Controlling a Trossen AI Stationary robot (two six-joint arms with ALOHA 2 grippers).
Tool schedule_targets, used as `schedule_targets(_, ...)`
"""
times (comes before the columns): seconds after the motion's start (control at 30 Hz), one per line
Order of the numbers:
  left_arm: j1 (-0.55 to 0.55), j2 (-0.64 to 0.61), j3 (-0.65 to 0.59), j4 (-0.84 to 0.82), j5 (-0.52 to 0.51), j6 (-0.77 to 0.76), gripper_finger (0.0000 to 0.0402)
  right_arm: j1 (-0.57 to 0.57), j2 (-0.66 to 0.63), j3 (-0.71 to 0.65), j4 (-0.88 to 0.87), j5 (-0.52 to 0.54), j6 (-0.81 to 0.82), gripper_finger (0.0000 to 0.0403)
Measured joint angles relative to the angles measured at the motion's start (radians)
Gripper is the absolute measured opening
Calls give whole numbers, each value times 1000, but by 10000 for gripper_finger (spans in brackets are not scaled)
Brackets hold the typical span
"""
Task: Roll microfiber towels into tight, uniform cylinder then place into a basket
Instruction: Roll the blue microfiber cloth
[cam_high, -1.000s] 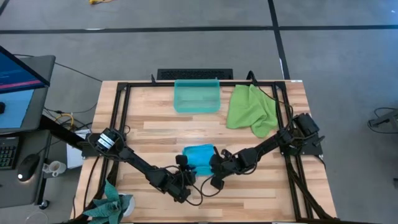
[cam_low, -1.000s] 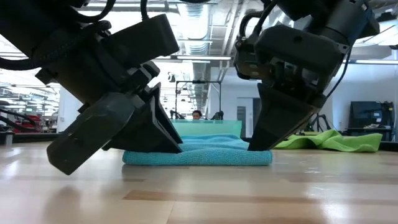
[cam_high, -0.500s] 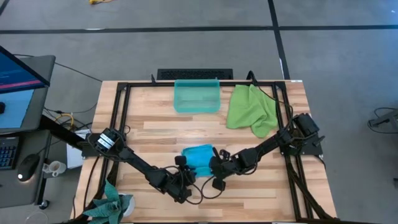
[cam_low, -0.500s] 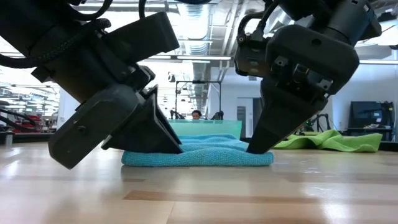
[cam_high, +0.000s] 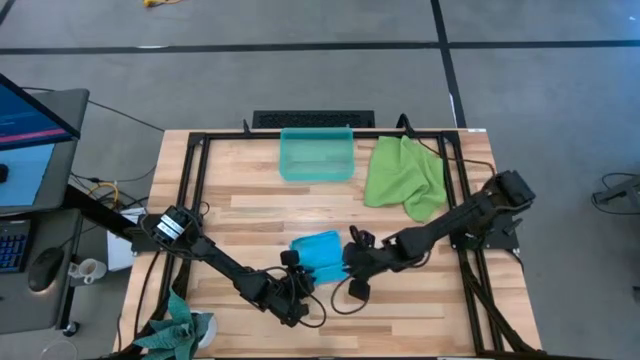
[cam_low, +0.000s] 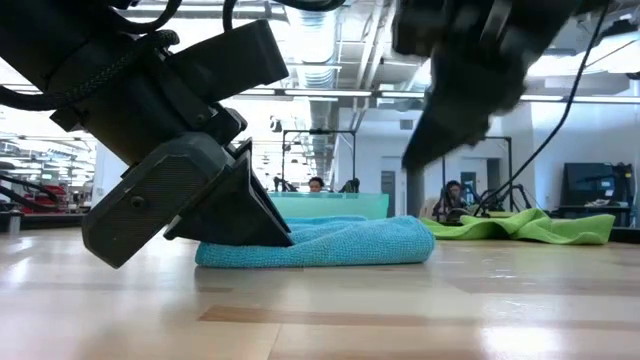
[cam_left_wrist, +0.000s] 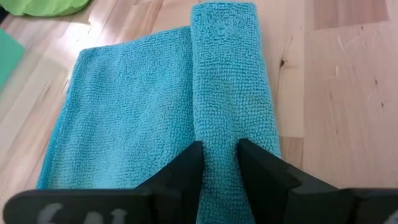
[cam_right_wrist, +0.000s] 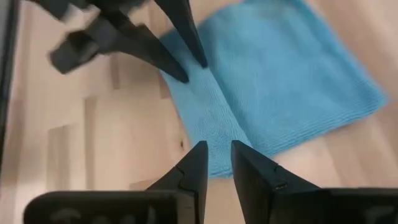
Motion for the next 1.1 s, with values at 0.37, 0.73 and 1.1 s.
schedule_targets(0.37, 3, 0, 0, 0, 1, 29, 102, 199, -33, -4, 8, 267, -366, 95)
schedule_targets(0.73, 4, 1, 8, -6, 2, 27, 102, 189, 115, -5, 123, 255, -587, 99)
schedule_targets(1.1, 3, 1, 9, -6, 0, 25, 103, 159, 187, 10, 161, 278, -656, 203)
